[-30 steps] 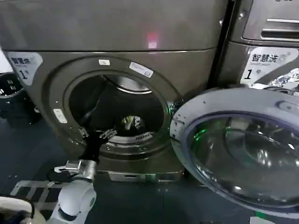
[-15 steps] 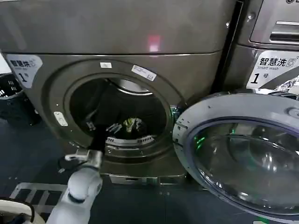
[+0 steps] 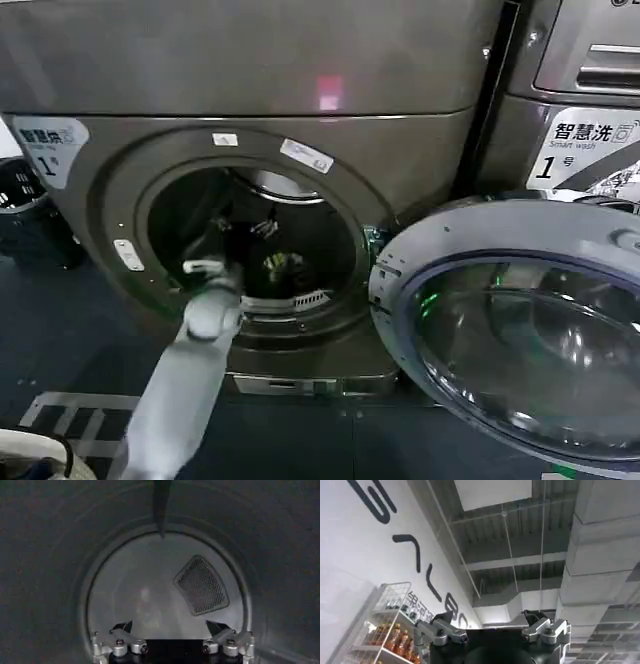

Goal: Grasp the clothes from the dryer.

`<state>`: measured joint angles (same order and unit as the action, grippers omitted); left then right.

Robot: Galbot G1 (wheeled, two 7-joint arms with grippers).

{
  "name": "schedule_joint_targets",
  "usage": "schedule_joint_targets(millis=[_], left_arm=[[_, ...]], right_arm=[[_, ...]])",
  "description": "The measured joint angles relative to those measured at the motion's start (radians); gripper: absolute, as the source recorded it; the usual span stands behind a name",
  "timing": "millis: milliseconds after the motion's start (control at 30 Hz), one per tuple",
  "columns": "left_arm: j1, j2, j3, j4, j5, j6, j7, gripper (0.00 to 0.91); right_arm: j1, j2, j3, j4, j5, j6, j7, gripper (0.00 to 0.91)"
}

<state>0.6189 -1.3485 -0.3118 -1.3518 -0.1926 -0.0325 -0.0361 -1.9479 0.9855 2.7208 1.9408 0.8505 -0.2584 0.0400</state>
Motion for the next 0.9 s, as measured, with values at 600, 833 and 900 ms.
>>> schedule_joint_targets(millis=[600,833,900], left_arm=[[-0.523,-0.057,0.229,0.759,0.357,-0.129,0.618,0.907],[-0.682,-0.083,0.395,0.973,0.522,-0.145,0.845,0.907],[-0.711,-0.086,0.442,1.020,0.560,-0.139,0.885,0.907]], right_arm=[[0.032,-0.006,-0.025,0.004,-0.003,0.010,-0.017,0.907],[0.041,-0.003,-0.029,0.004,-0.003,0.017,-0.021,0.907],[0.046,-0.002,-0.032,0.007,-0.003,0.019,-0.021,0.907]])
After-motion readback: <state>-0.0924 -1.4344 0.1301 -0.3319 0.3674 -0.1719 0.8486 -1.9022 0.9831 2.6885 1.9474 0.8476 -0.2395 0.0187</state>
